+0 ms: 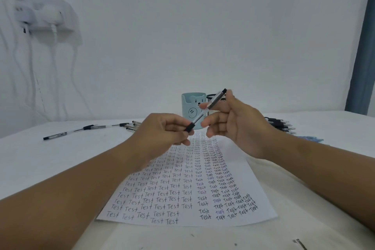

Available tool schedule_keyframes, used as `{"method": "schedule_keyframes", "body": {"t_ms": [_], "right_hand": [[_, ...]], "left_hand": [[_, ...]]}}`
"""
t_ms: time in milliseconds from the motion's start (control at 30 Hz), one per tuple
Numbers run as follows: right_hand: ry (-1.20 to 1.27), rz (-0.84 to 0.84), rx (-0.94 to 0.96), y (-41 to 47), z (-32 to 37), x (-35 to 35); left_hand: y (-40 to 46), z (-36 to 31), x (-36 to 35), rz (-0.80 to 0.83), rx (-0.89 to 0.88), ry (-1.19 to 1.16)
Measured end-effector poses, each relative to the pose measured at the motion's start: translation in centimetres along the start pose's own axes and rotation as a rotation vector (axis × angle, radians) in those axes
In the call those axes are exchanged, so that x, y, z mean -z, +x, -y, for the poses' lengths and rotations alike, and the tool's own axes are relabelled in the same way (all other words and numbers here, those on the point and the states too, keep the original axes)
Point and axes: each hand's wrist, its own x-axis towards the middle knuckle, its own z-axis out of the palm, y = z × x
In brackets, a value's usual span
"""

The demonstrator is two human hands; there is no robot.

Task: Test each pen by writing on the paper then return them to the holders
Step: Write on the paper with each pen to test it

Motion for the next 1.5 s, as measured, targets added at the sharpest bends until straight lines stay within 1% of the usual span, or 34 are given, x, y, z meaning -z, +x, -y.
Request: {"method": "schedule_keyframes", "body": {"t_ms": [133, 233, 367, 467, 533, 600, 633, 667, 700, 733, 800, 867, 933, 1000, 1067, 1233, 1367, 1500], "right_hand": [[0.035, 0.004, -0.040, 0.1, 0.6, 0.1], [0.062, 0.003, -0.068, -0.2, 0.8, 0.2], [0.067, 0.030, -0.038, -0.4, 0.7, 1.0], [-0.018, 0.024, -0.004, -0.5, 0.5, 0.5], [-0.171, -0.029, 0.071, -0.6, 0.2, -0.1], [-0.260, -0.125, 0.146, -0.7, 0.4, -0.3], [-0.259, -0.174, 0.151, -0.9, 0.7, -0.2], [-0.206, -0.194, 0.139, -1.0, 1.1, -0.1], [-0.148, -0.184, 0.115, -1.2, 1.7, 0.0], [-0.091, -0.140, 0.088, -1.4, 2.3, 0.1], [-0.077, 0.014, 0.004, -2.2, 3.1, 0.1], [-0.143, 0.175, -0.071, -3.2, 2.6, 0.1], [-0.202, 0.238, -0.100, -4.5, 1.2, -0.2], [-0.278, 0.190, -0.077, -5.5, 0.0, -0.2], [-0.369, 0.149, -0.017, -6.2, -0.4, -0.2], [-0.467, 0.222, 0.009, -7.5, 0.6, -0.2], [-0.618, 0.196, 0.063, -7.6, 0.3, 0.4], [-0.686, 0.159, 0.085, -7.5, 0.0, 0.4]], "left_hand": [[-0.4, 0.3, -0.3, 0.021, -0.037, 0.020], [-0.6, 0.3, -0.4, 0.003, -0.081, 0.066], [-0.7, -0.1, -0.6, -0.028, -0.093, 0.057], [-0.8, -0.5, -1.1, -0.033, -0.125, 0.083], [-0.8, -0.7, -1.2, 0.005, -0.157, 0.116], [-0.7, -0.4, -0.9, 0.090, -0.154, 0.169], [-0.8, -0.2, -0.6, 0.151, -0.137, 0.234], [-0.8, 0.0, -0.2, 0.217, -0.109, 0.320], [-0.8, 0.3, 0.1, 0.285, -0.067, 0.408], [-0.8, 0.4, 0.4, 0.355, -0.029, 0.482], [-0.6, 0.7, 0.6, 0.465, 0.003, 0.579], [-0.3, 0.8, 0.4, 0.484, 0.006, 0.601], [0.1, 1.1, 0.2, 0.469, 0.001, 0.582], [0.3, 1.2, 0.1, 0.476, 0.003, 0.586], [0.4, 1.2, 0.1, 0.490, 0.013, 0.595], [0.5, 1.4, 0.3, 0.490, 0.030, 0.597], [0.5, 1.4, 0.3, 0.494, 0.023, 0.601], [0.6, 1.4, 0.4, 0.491, 0.022, 0.619]]}}
